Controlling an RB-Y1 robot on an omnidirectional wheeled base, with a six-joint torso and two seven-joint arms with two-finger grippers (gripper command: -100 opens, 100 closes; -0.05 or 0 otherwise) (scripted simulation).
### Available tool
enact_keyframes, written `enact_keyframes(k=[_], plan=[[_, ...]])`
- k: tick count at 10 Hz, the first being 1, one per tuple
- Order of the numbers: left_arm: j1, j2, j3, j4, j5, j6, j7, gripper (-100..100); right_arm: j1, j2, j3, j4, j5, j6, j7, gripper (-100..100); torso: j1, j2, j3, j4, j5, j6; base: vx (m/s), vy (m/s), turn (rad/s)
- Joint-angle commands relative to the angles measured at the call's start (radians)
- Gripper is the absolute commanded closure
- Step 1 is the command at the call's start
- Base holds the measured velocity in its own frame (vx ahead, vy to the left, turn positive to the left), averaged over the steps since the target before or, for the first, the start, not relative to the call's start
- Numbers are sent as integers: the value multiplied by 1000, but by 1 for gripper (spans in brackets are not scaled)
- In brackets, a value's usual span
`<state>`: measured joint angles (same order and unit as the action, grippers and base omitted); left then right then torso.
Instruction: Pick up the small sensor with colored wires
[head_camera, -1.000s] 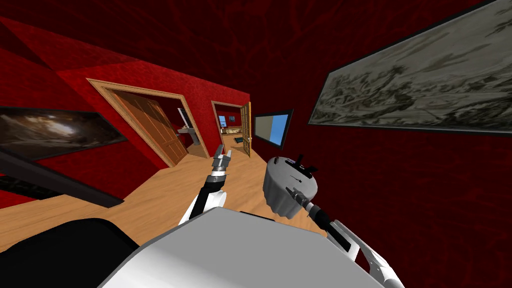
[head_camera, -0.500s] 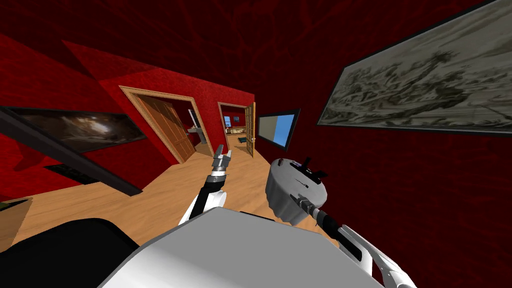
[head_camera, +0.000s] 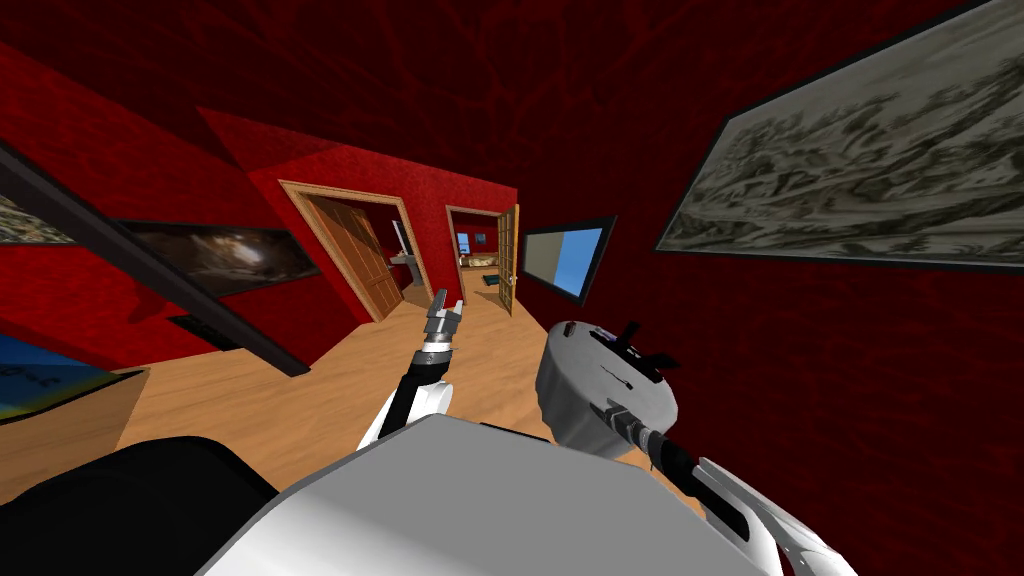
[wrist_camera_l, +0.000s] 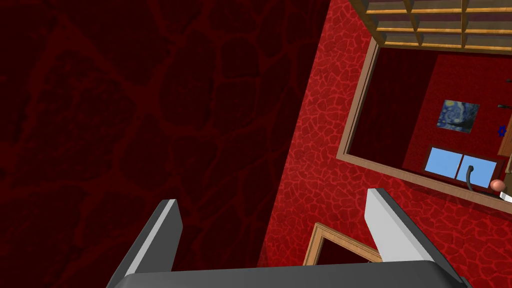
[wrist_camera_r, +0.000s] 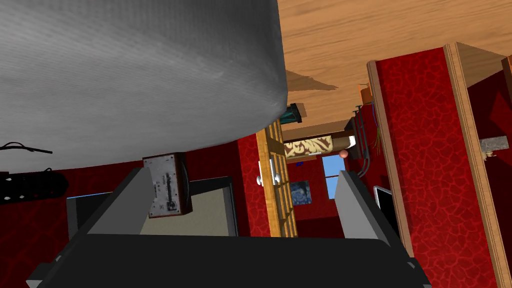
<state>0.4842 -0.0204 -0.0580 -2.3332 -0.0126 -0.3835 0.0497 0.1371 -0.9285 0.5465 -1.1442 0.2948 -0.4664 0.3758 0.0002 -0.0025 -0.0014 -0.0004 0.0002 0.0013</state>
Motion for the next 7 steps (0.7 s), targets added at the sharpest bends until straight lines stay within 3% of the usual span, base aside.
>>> enact_keyframes(k=[1,2,4,5,6,7], plan=[[0,0,0,0,0,0,0,0,-5,-2,5,41,3,-10,4,-100,0,0,0,0,0,0,27,4,-16],[0,0,0,0,0,0,0,0,-20,-37,45,85,25,-12,14,-100,-1,1,0,0,0,0,41,15,184],[0,0,0,0,0,0,0,0,-20,-37,45,97,25,-12,14,-100,-1,0,0,0,0,0,34,3,49],[0,0,0,0,0,0,0,0,-35,-71,83,127,46,-15,22,-100,-1,1,1,0,0,0,53,20,153],[0,0,0,0,0,0,0,0,-35,-71,83,151,46,-15,22,-100,0,0,0,0,0,0,56,17,103],[0,0,0,0,0,0,0,0,-49,-104,121,187,66,-17,28,-100,0,-1,0,0,0,0,73,18,172]])
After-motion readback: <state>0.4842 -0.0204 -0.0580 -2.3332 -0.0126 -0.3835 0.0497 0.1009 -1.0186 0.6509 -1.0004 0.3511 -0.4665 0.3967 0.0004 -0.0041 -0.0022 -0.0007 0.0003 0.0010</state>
